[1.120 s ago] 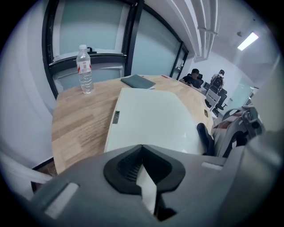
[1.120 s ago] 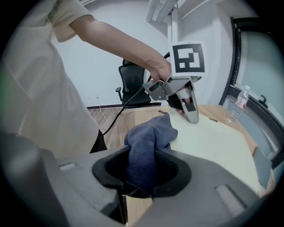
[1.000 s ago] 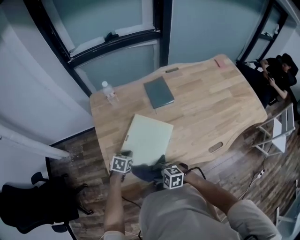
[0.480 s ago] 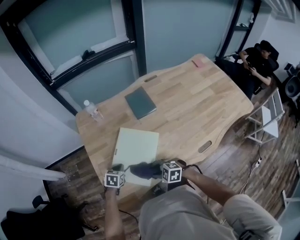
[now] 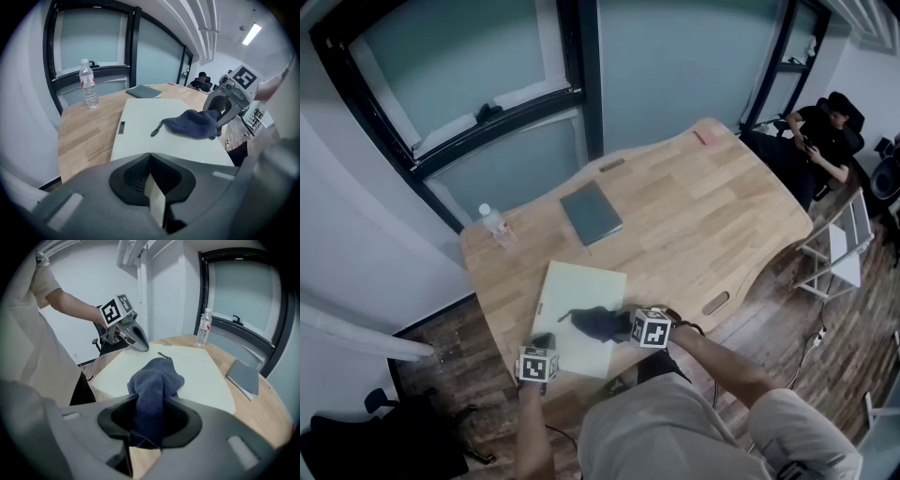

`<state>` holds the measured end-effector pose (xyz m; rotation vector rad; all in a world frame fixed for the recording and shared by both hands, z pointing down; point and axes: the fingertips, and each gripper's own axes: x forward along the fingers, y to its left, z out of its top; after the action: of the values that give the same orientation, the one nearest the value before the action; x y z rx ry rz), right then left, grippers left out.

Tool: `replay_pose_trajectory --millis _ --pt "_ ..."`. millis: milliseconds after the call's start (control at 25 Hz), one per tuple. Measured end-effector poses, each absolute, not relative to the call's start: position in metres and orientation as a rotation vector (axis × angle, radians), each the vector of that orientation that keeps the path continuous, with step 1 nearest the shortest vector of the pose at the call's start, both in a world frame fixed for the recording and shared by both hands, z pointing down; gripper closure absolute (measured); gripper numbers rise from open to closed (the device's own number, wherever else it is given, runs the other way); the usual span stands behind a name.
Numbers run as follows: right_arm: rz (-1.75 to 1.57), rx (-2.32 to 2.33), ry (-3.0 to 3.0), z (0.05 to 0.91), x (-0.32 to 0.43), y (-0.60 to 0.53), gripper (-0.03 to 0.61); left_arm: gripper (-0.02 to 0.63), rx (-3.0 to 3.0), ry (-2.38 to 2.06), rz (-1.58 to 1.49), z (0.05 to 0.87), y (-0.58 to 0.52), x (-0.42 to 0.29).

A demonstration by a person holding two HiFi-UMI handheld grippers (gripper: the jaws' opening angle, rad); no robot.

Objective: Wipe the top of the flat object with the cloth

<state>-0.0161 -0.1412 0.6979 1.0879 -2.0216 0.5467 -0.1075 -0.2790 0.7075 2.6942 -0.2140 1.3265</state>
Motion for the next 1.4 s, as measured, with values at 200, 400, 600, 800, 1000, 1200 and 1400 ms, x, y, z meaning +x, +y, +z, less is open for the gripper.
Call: replay_pose_trajectory --millis 200,400,600,800,1000,1200,1400 --pt "0.621 1.165 -2.006 0.699 0.013 -0.156 0.442 0.606 2.715 -0.235 1.291 0.708 -0.278 -0.107" --pt "0.701 1.332 -1.922 0.701 0.066 -0.179 0.442 0.606 2.735 -0.242 1.285 0.707 -0.280 -0.106" --pt "0.769 1.474 -1.810 0.702 0.116 -0.187 0.442 0.606 2.736 -0.254 1.275 0.704 -0.281 -0.106" --pt "0.840 1.559 -1.644 0.708 0.159 -0.172 0.439 0.606 2.727 -0.248 1.274 0.703 -0.280 -0.107" --pt "0.861 1.558 -1.484 0.713 0.193 -0.132 0.439 0.605 2.732 -0.246 1.254 0.707 -0.283 -0.106" --pt "0.876 1.731 -1.503 0.694 0.199 -0.126 0.439 0.606 2.795 -0.288 1.252 0.701 -0.290 -0.104" --pt "1.103 2.231 -1.512 0.679 0.188 -0.094 0.439 0.598 2.868 -0.394 1.222 0.703 -0.272 -0.111"
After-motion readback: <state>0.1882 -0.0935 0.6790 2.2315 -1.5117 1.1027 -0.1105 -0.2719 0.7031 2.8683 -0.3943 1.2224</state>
